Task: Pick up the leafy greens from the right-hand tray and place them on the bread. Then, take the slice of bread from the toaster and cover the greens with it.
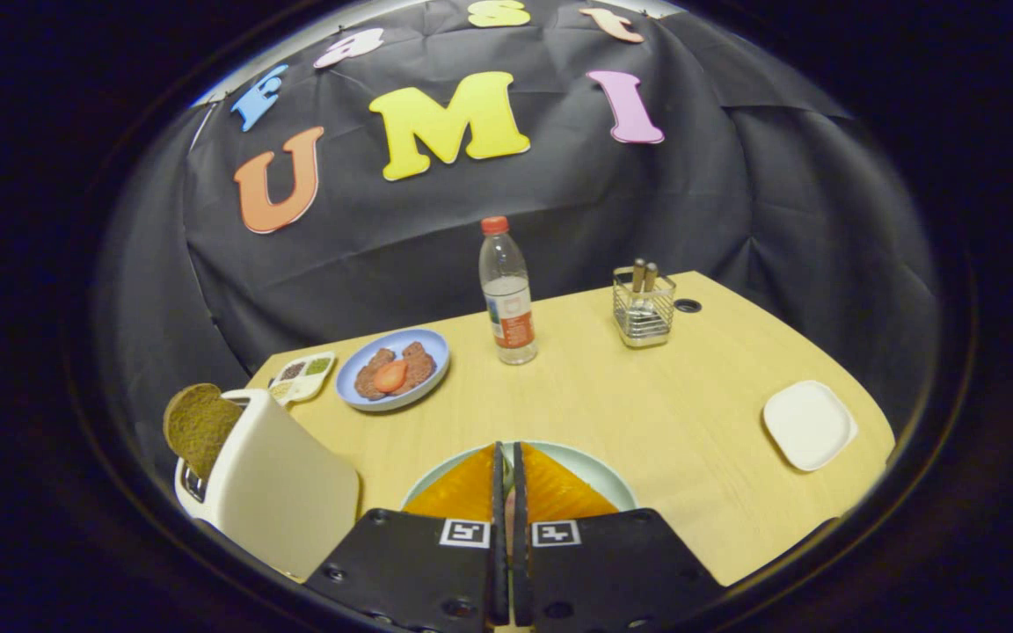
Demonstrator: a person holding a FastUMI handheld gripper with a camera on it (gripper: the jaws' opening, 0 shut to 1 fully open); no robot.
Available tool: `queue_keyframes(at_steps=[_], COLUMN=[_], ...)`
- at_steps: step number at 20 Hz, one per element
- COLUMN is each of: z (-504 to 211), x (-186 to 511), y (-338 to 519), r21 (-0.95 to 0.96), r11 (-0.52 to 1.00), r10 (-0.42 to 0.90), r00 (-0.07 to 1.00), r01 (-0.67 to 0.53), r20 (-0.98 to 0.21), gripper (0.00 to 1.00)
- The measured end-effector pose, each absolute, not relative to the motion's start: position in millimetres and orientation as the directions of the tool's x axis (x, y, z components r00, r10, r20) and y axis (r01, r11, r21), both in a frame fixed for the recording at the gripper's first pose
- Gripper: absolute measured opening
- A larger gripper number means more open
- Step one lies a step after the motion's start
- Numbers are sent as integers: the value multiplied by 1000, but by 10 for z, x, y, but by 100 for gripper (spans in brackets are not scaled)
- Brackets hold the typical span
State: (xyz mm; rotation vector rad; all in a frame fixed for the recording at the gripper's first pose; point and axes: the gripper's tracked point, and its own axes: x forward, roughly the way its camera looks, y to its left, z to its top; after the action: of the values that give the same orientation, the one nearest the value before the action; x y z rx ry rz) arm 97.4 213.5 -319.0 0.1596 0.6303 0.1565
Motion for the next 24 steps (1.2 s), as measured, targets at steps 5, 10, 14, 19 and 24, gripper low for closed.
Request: queue_keyframes(at_steps=[5, 10, 14, 19, 24], z=[-3214, -3043, -2533, -1879, -1341], x=[1069, 1055, 956, 681, 439], y=[1805, 1584, 1537, 1717, 2153], r21=[89, 9, -16, 5, 29], r11=[992, 995, 993, 989, 987], r10=[120, 88, 96, 137, 159], r00=[826, 842, 886, 906, 929], r01=[-85, -98, -116, -148, -159], r20=[-551, -532, -454, -401, -333], gripper=[16, 78, 92, 97, 97])
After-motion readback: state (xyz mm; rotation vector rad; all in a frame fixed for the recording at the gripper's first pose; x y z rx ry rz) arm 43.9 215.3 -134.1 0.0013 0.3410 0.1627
